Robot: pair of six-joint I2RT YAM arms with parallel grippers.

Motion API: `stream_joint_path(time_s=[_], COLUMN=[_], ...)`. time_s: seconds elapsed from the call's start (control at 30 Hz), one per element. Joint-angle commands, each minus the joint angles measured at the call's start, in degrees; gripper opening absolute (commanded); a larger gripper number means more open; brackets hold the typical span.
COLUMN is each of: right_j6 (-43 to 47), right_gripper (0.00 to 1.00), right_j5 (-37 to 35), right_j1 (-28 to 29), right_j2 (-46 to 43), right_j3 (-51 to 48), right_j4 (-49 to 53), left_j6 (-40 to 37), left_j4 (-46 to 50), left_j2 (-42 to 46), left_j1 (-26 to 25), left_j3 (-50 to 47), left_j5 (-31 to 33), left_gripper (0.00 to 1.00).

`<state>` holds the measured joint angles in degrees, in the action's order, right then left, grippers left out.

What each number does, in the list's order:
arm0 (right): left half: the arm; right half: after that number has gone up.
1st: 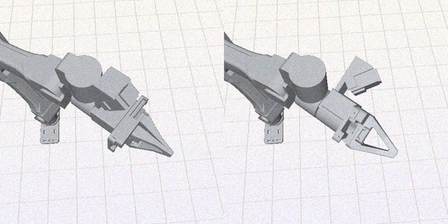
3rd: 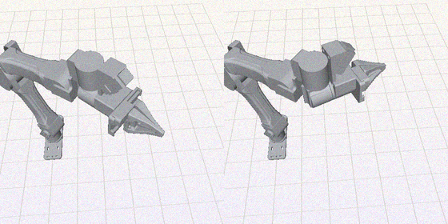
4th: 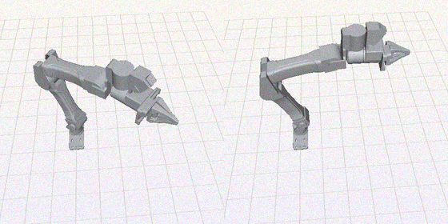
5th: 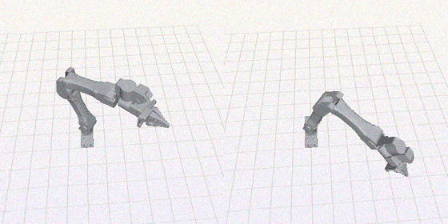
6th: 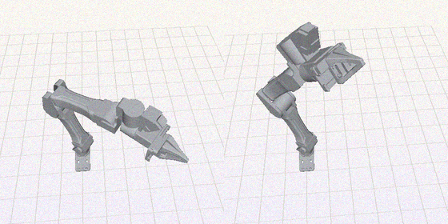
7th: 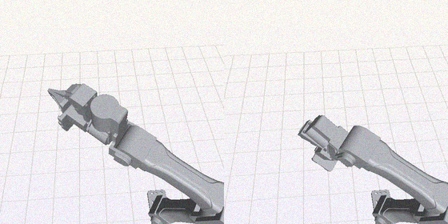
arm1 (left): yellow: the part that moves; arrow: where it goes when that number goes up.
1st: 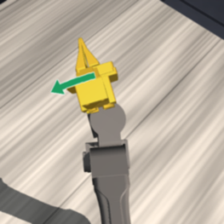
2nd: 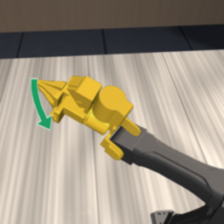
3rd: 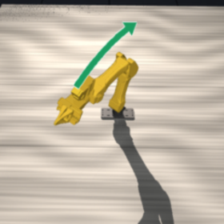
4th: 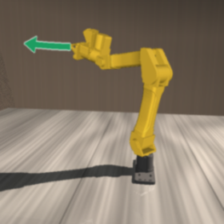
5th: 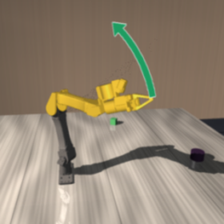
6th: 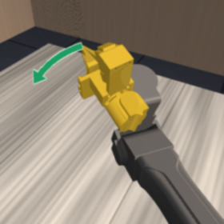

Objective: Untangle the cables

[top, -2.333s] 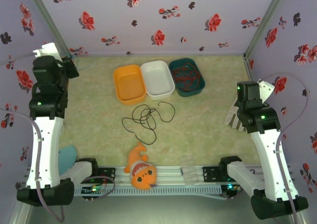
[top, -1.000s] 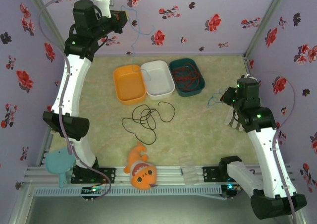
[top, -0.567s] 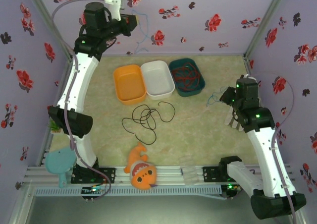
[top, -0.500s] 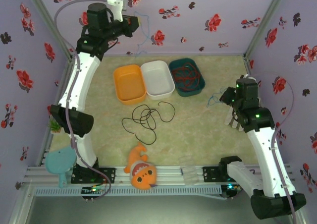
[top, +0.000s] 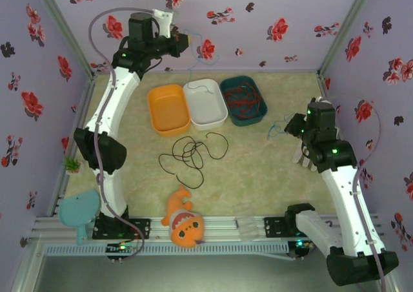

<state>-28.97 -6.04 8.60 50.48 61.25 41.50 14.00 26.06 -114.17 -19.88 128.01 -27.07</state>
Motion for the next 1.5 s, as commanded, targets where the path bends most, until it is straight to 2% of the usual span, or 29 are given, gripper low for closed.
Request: stream_joint_path(time_s=[0.0,0.2,0.63,0.87,1.03,1.47], right_j6=[-0.54,-0.82,-1.6,-1.76,-1.98,-2.23], right_gripper=[0.0,0.0,0.0,0.0,0.0,0.0], right_j5=[0.77,0.95,2.7,2.87,3.16,3.65], right_j1=[-0.21,-0.16,-0.08,-0.08,-0.1,0.01], right_j2=[-1.92,-3.08,-4.22,-4.14,-4.14,-4.49], right_j3=[-1.05,-0.35,-0.1,-0.6,-0.86,-1.68], right_j4=[0.27,1.47,1.9,1.46,1.25,0.62], left_j6=[-2.88,-5.13,-11.8,-15.38,-15.57,-22.02], left_j4=[2.53,4.77,12.84,14.08,19.16,22.21], left_j2=[-0.7,-1.48,-6.23,-11.82,-17.49,-17.92], left_j1=[-1.02,-2.31,-5.5,-7.4,-8.16,-8.16], left_j3=[-3.28,-6.35,-4.41,2.1,10.34,4.49], left_j5=[-1.42,-0.33,11.74,12.05,12.96,23.91], left_gripper=[0.0,0.0,0.0,0.0,0.0,0.0])
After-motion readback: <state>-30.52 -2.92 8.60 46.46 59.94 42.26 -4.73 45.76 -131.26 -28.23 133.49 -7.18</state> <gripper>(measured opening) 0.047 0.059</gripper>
